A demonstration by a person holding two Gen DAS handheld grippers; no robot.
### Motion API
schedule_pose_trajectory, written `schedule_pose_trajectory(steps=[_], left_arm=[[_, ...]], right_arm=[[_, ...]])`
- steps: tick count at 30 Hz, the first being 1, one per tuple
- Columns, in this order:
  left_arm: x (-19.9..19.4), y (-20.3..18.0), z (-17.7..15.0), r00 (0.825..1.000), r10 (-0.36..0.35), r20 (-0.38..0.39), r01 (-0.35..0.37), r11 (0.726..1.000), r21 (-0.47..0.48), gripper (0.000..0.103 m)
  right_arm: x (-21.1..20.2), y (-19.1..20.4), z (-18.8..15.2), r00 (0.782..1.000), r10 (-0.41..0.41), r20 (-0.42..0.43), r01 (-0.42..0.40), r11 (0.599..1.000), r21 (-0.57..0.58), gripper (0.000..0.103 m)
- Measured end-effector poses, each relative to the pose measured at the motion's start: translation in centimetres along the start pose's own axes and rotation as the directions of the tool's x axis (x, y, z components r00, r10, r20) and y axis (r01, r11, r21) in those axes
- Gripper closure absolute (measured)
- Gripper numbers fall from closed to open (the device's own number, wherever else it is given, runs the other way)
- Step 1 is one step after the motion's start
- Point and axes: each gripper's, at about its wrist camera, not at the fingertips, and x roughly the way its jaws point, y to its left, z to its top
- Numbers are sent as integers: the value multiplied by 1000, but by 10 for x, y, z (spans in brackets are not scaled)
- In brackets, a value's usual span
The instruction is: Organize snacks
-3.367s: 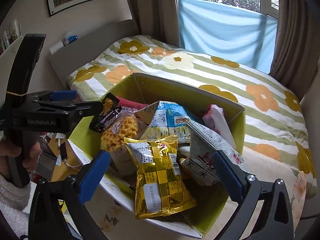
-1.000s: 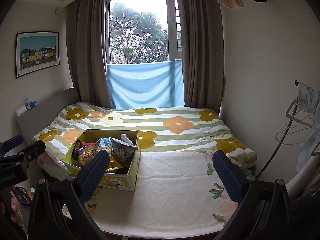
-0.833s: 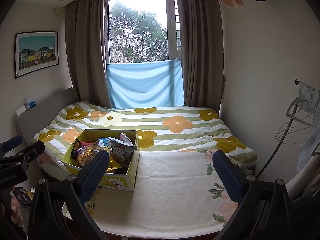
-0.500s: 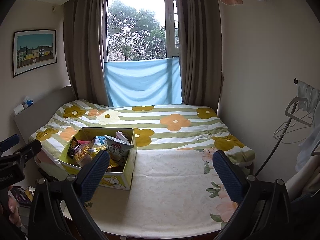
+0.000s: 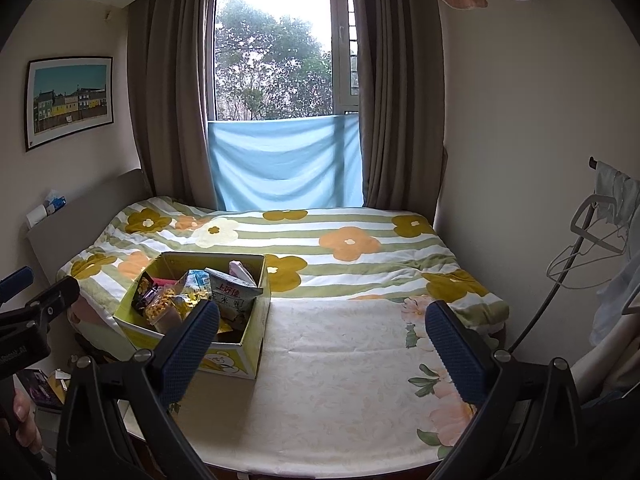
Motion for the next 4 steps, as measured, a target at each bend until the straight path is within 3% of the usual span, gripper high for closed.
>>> schedule_pose_trajectory(steps=[4], left_arm=[[-1,0,-3,1000,24,3,-24,1000,-4,0]], right_arm=[[6,-1,-1,1000,15,-16,-15,1000,-1,1]])
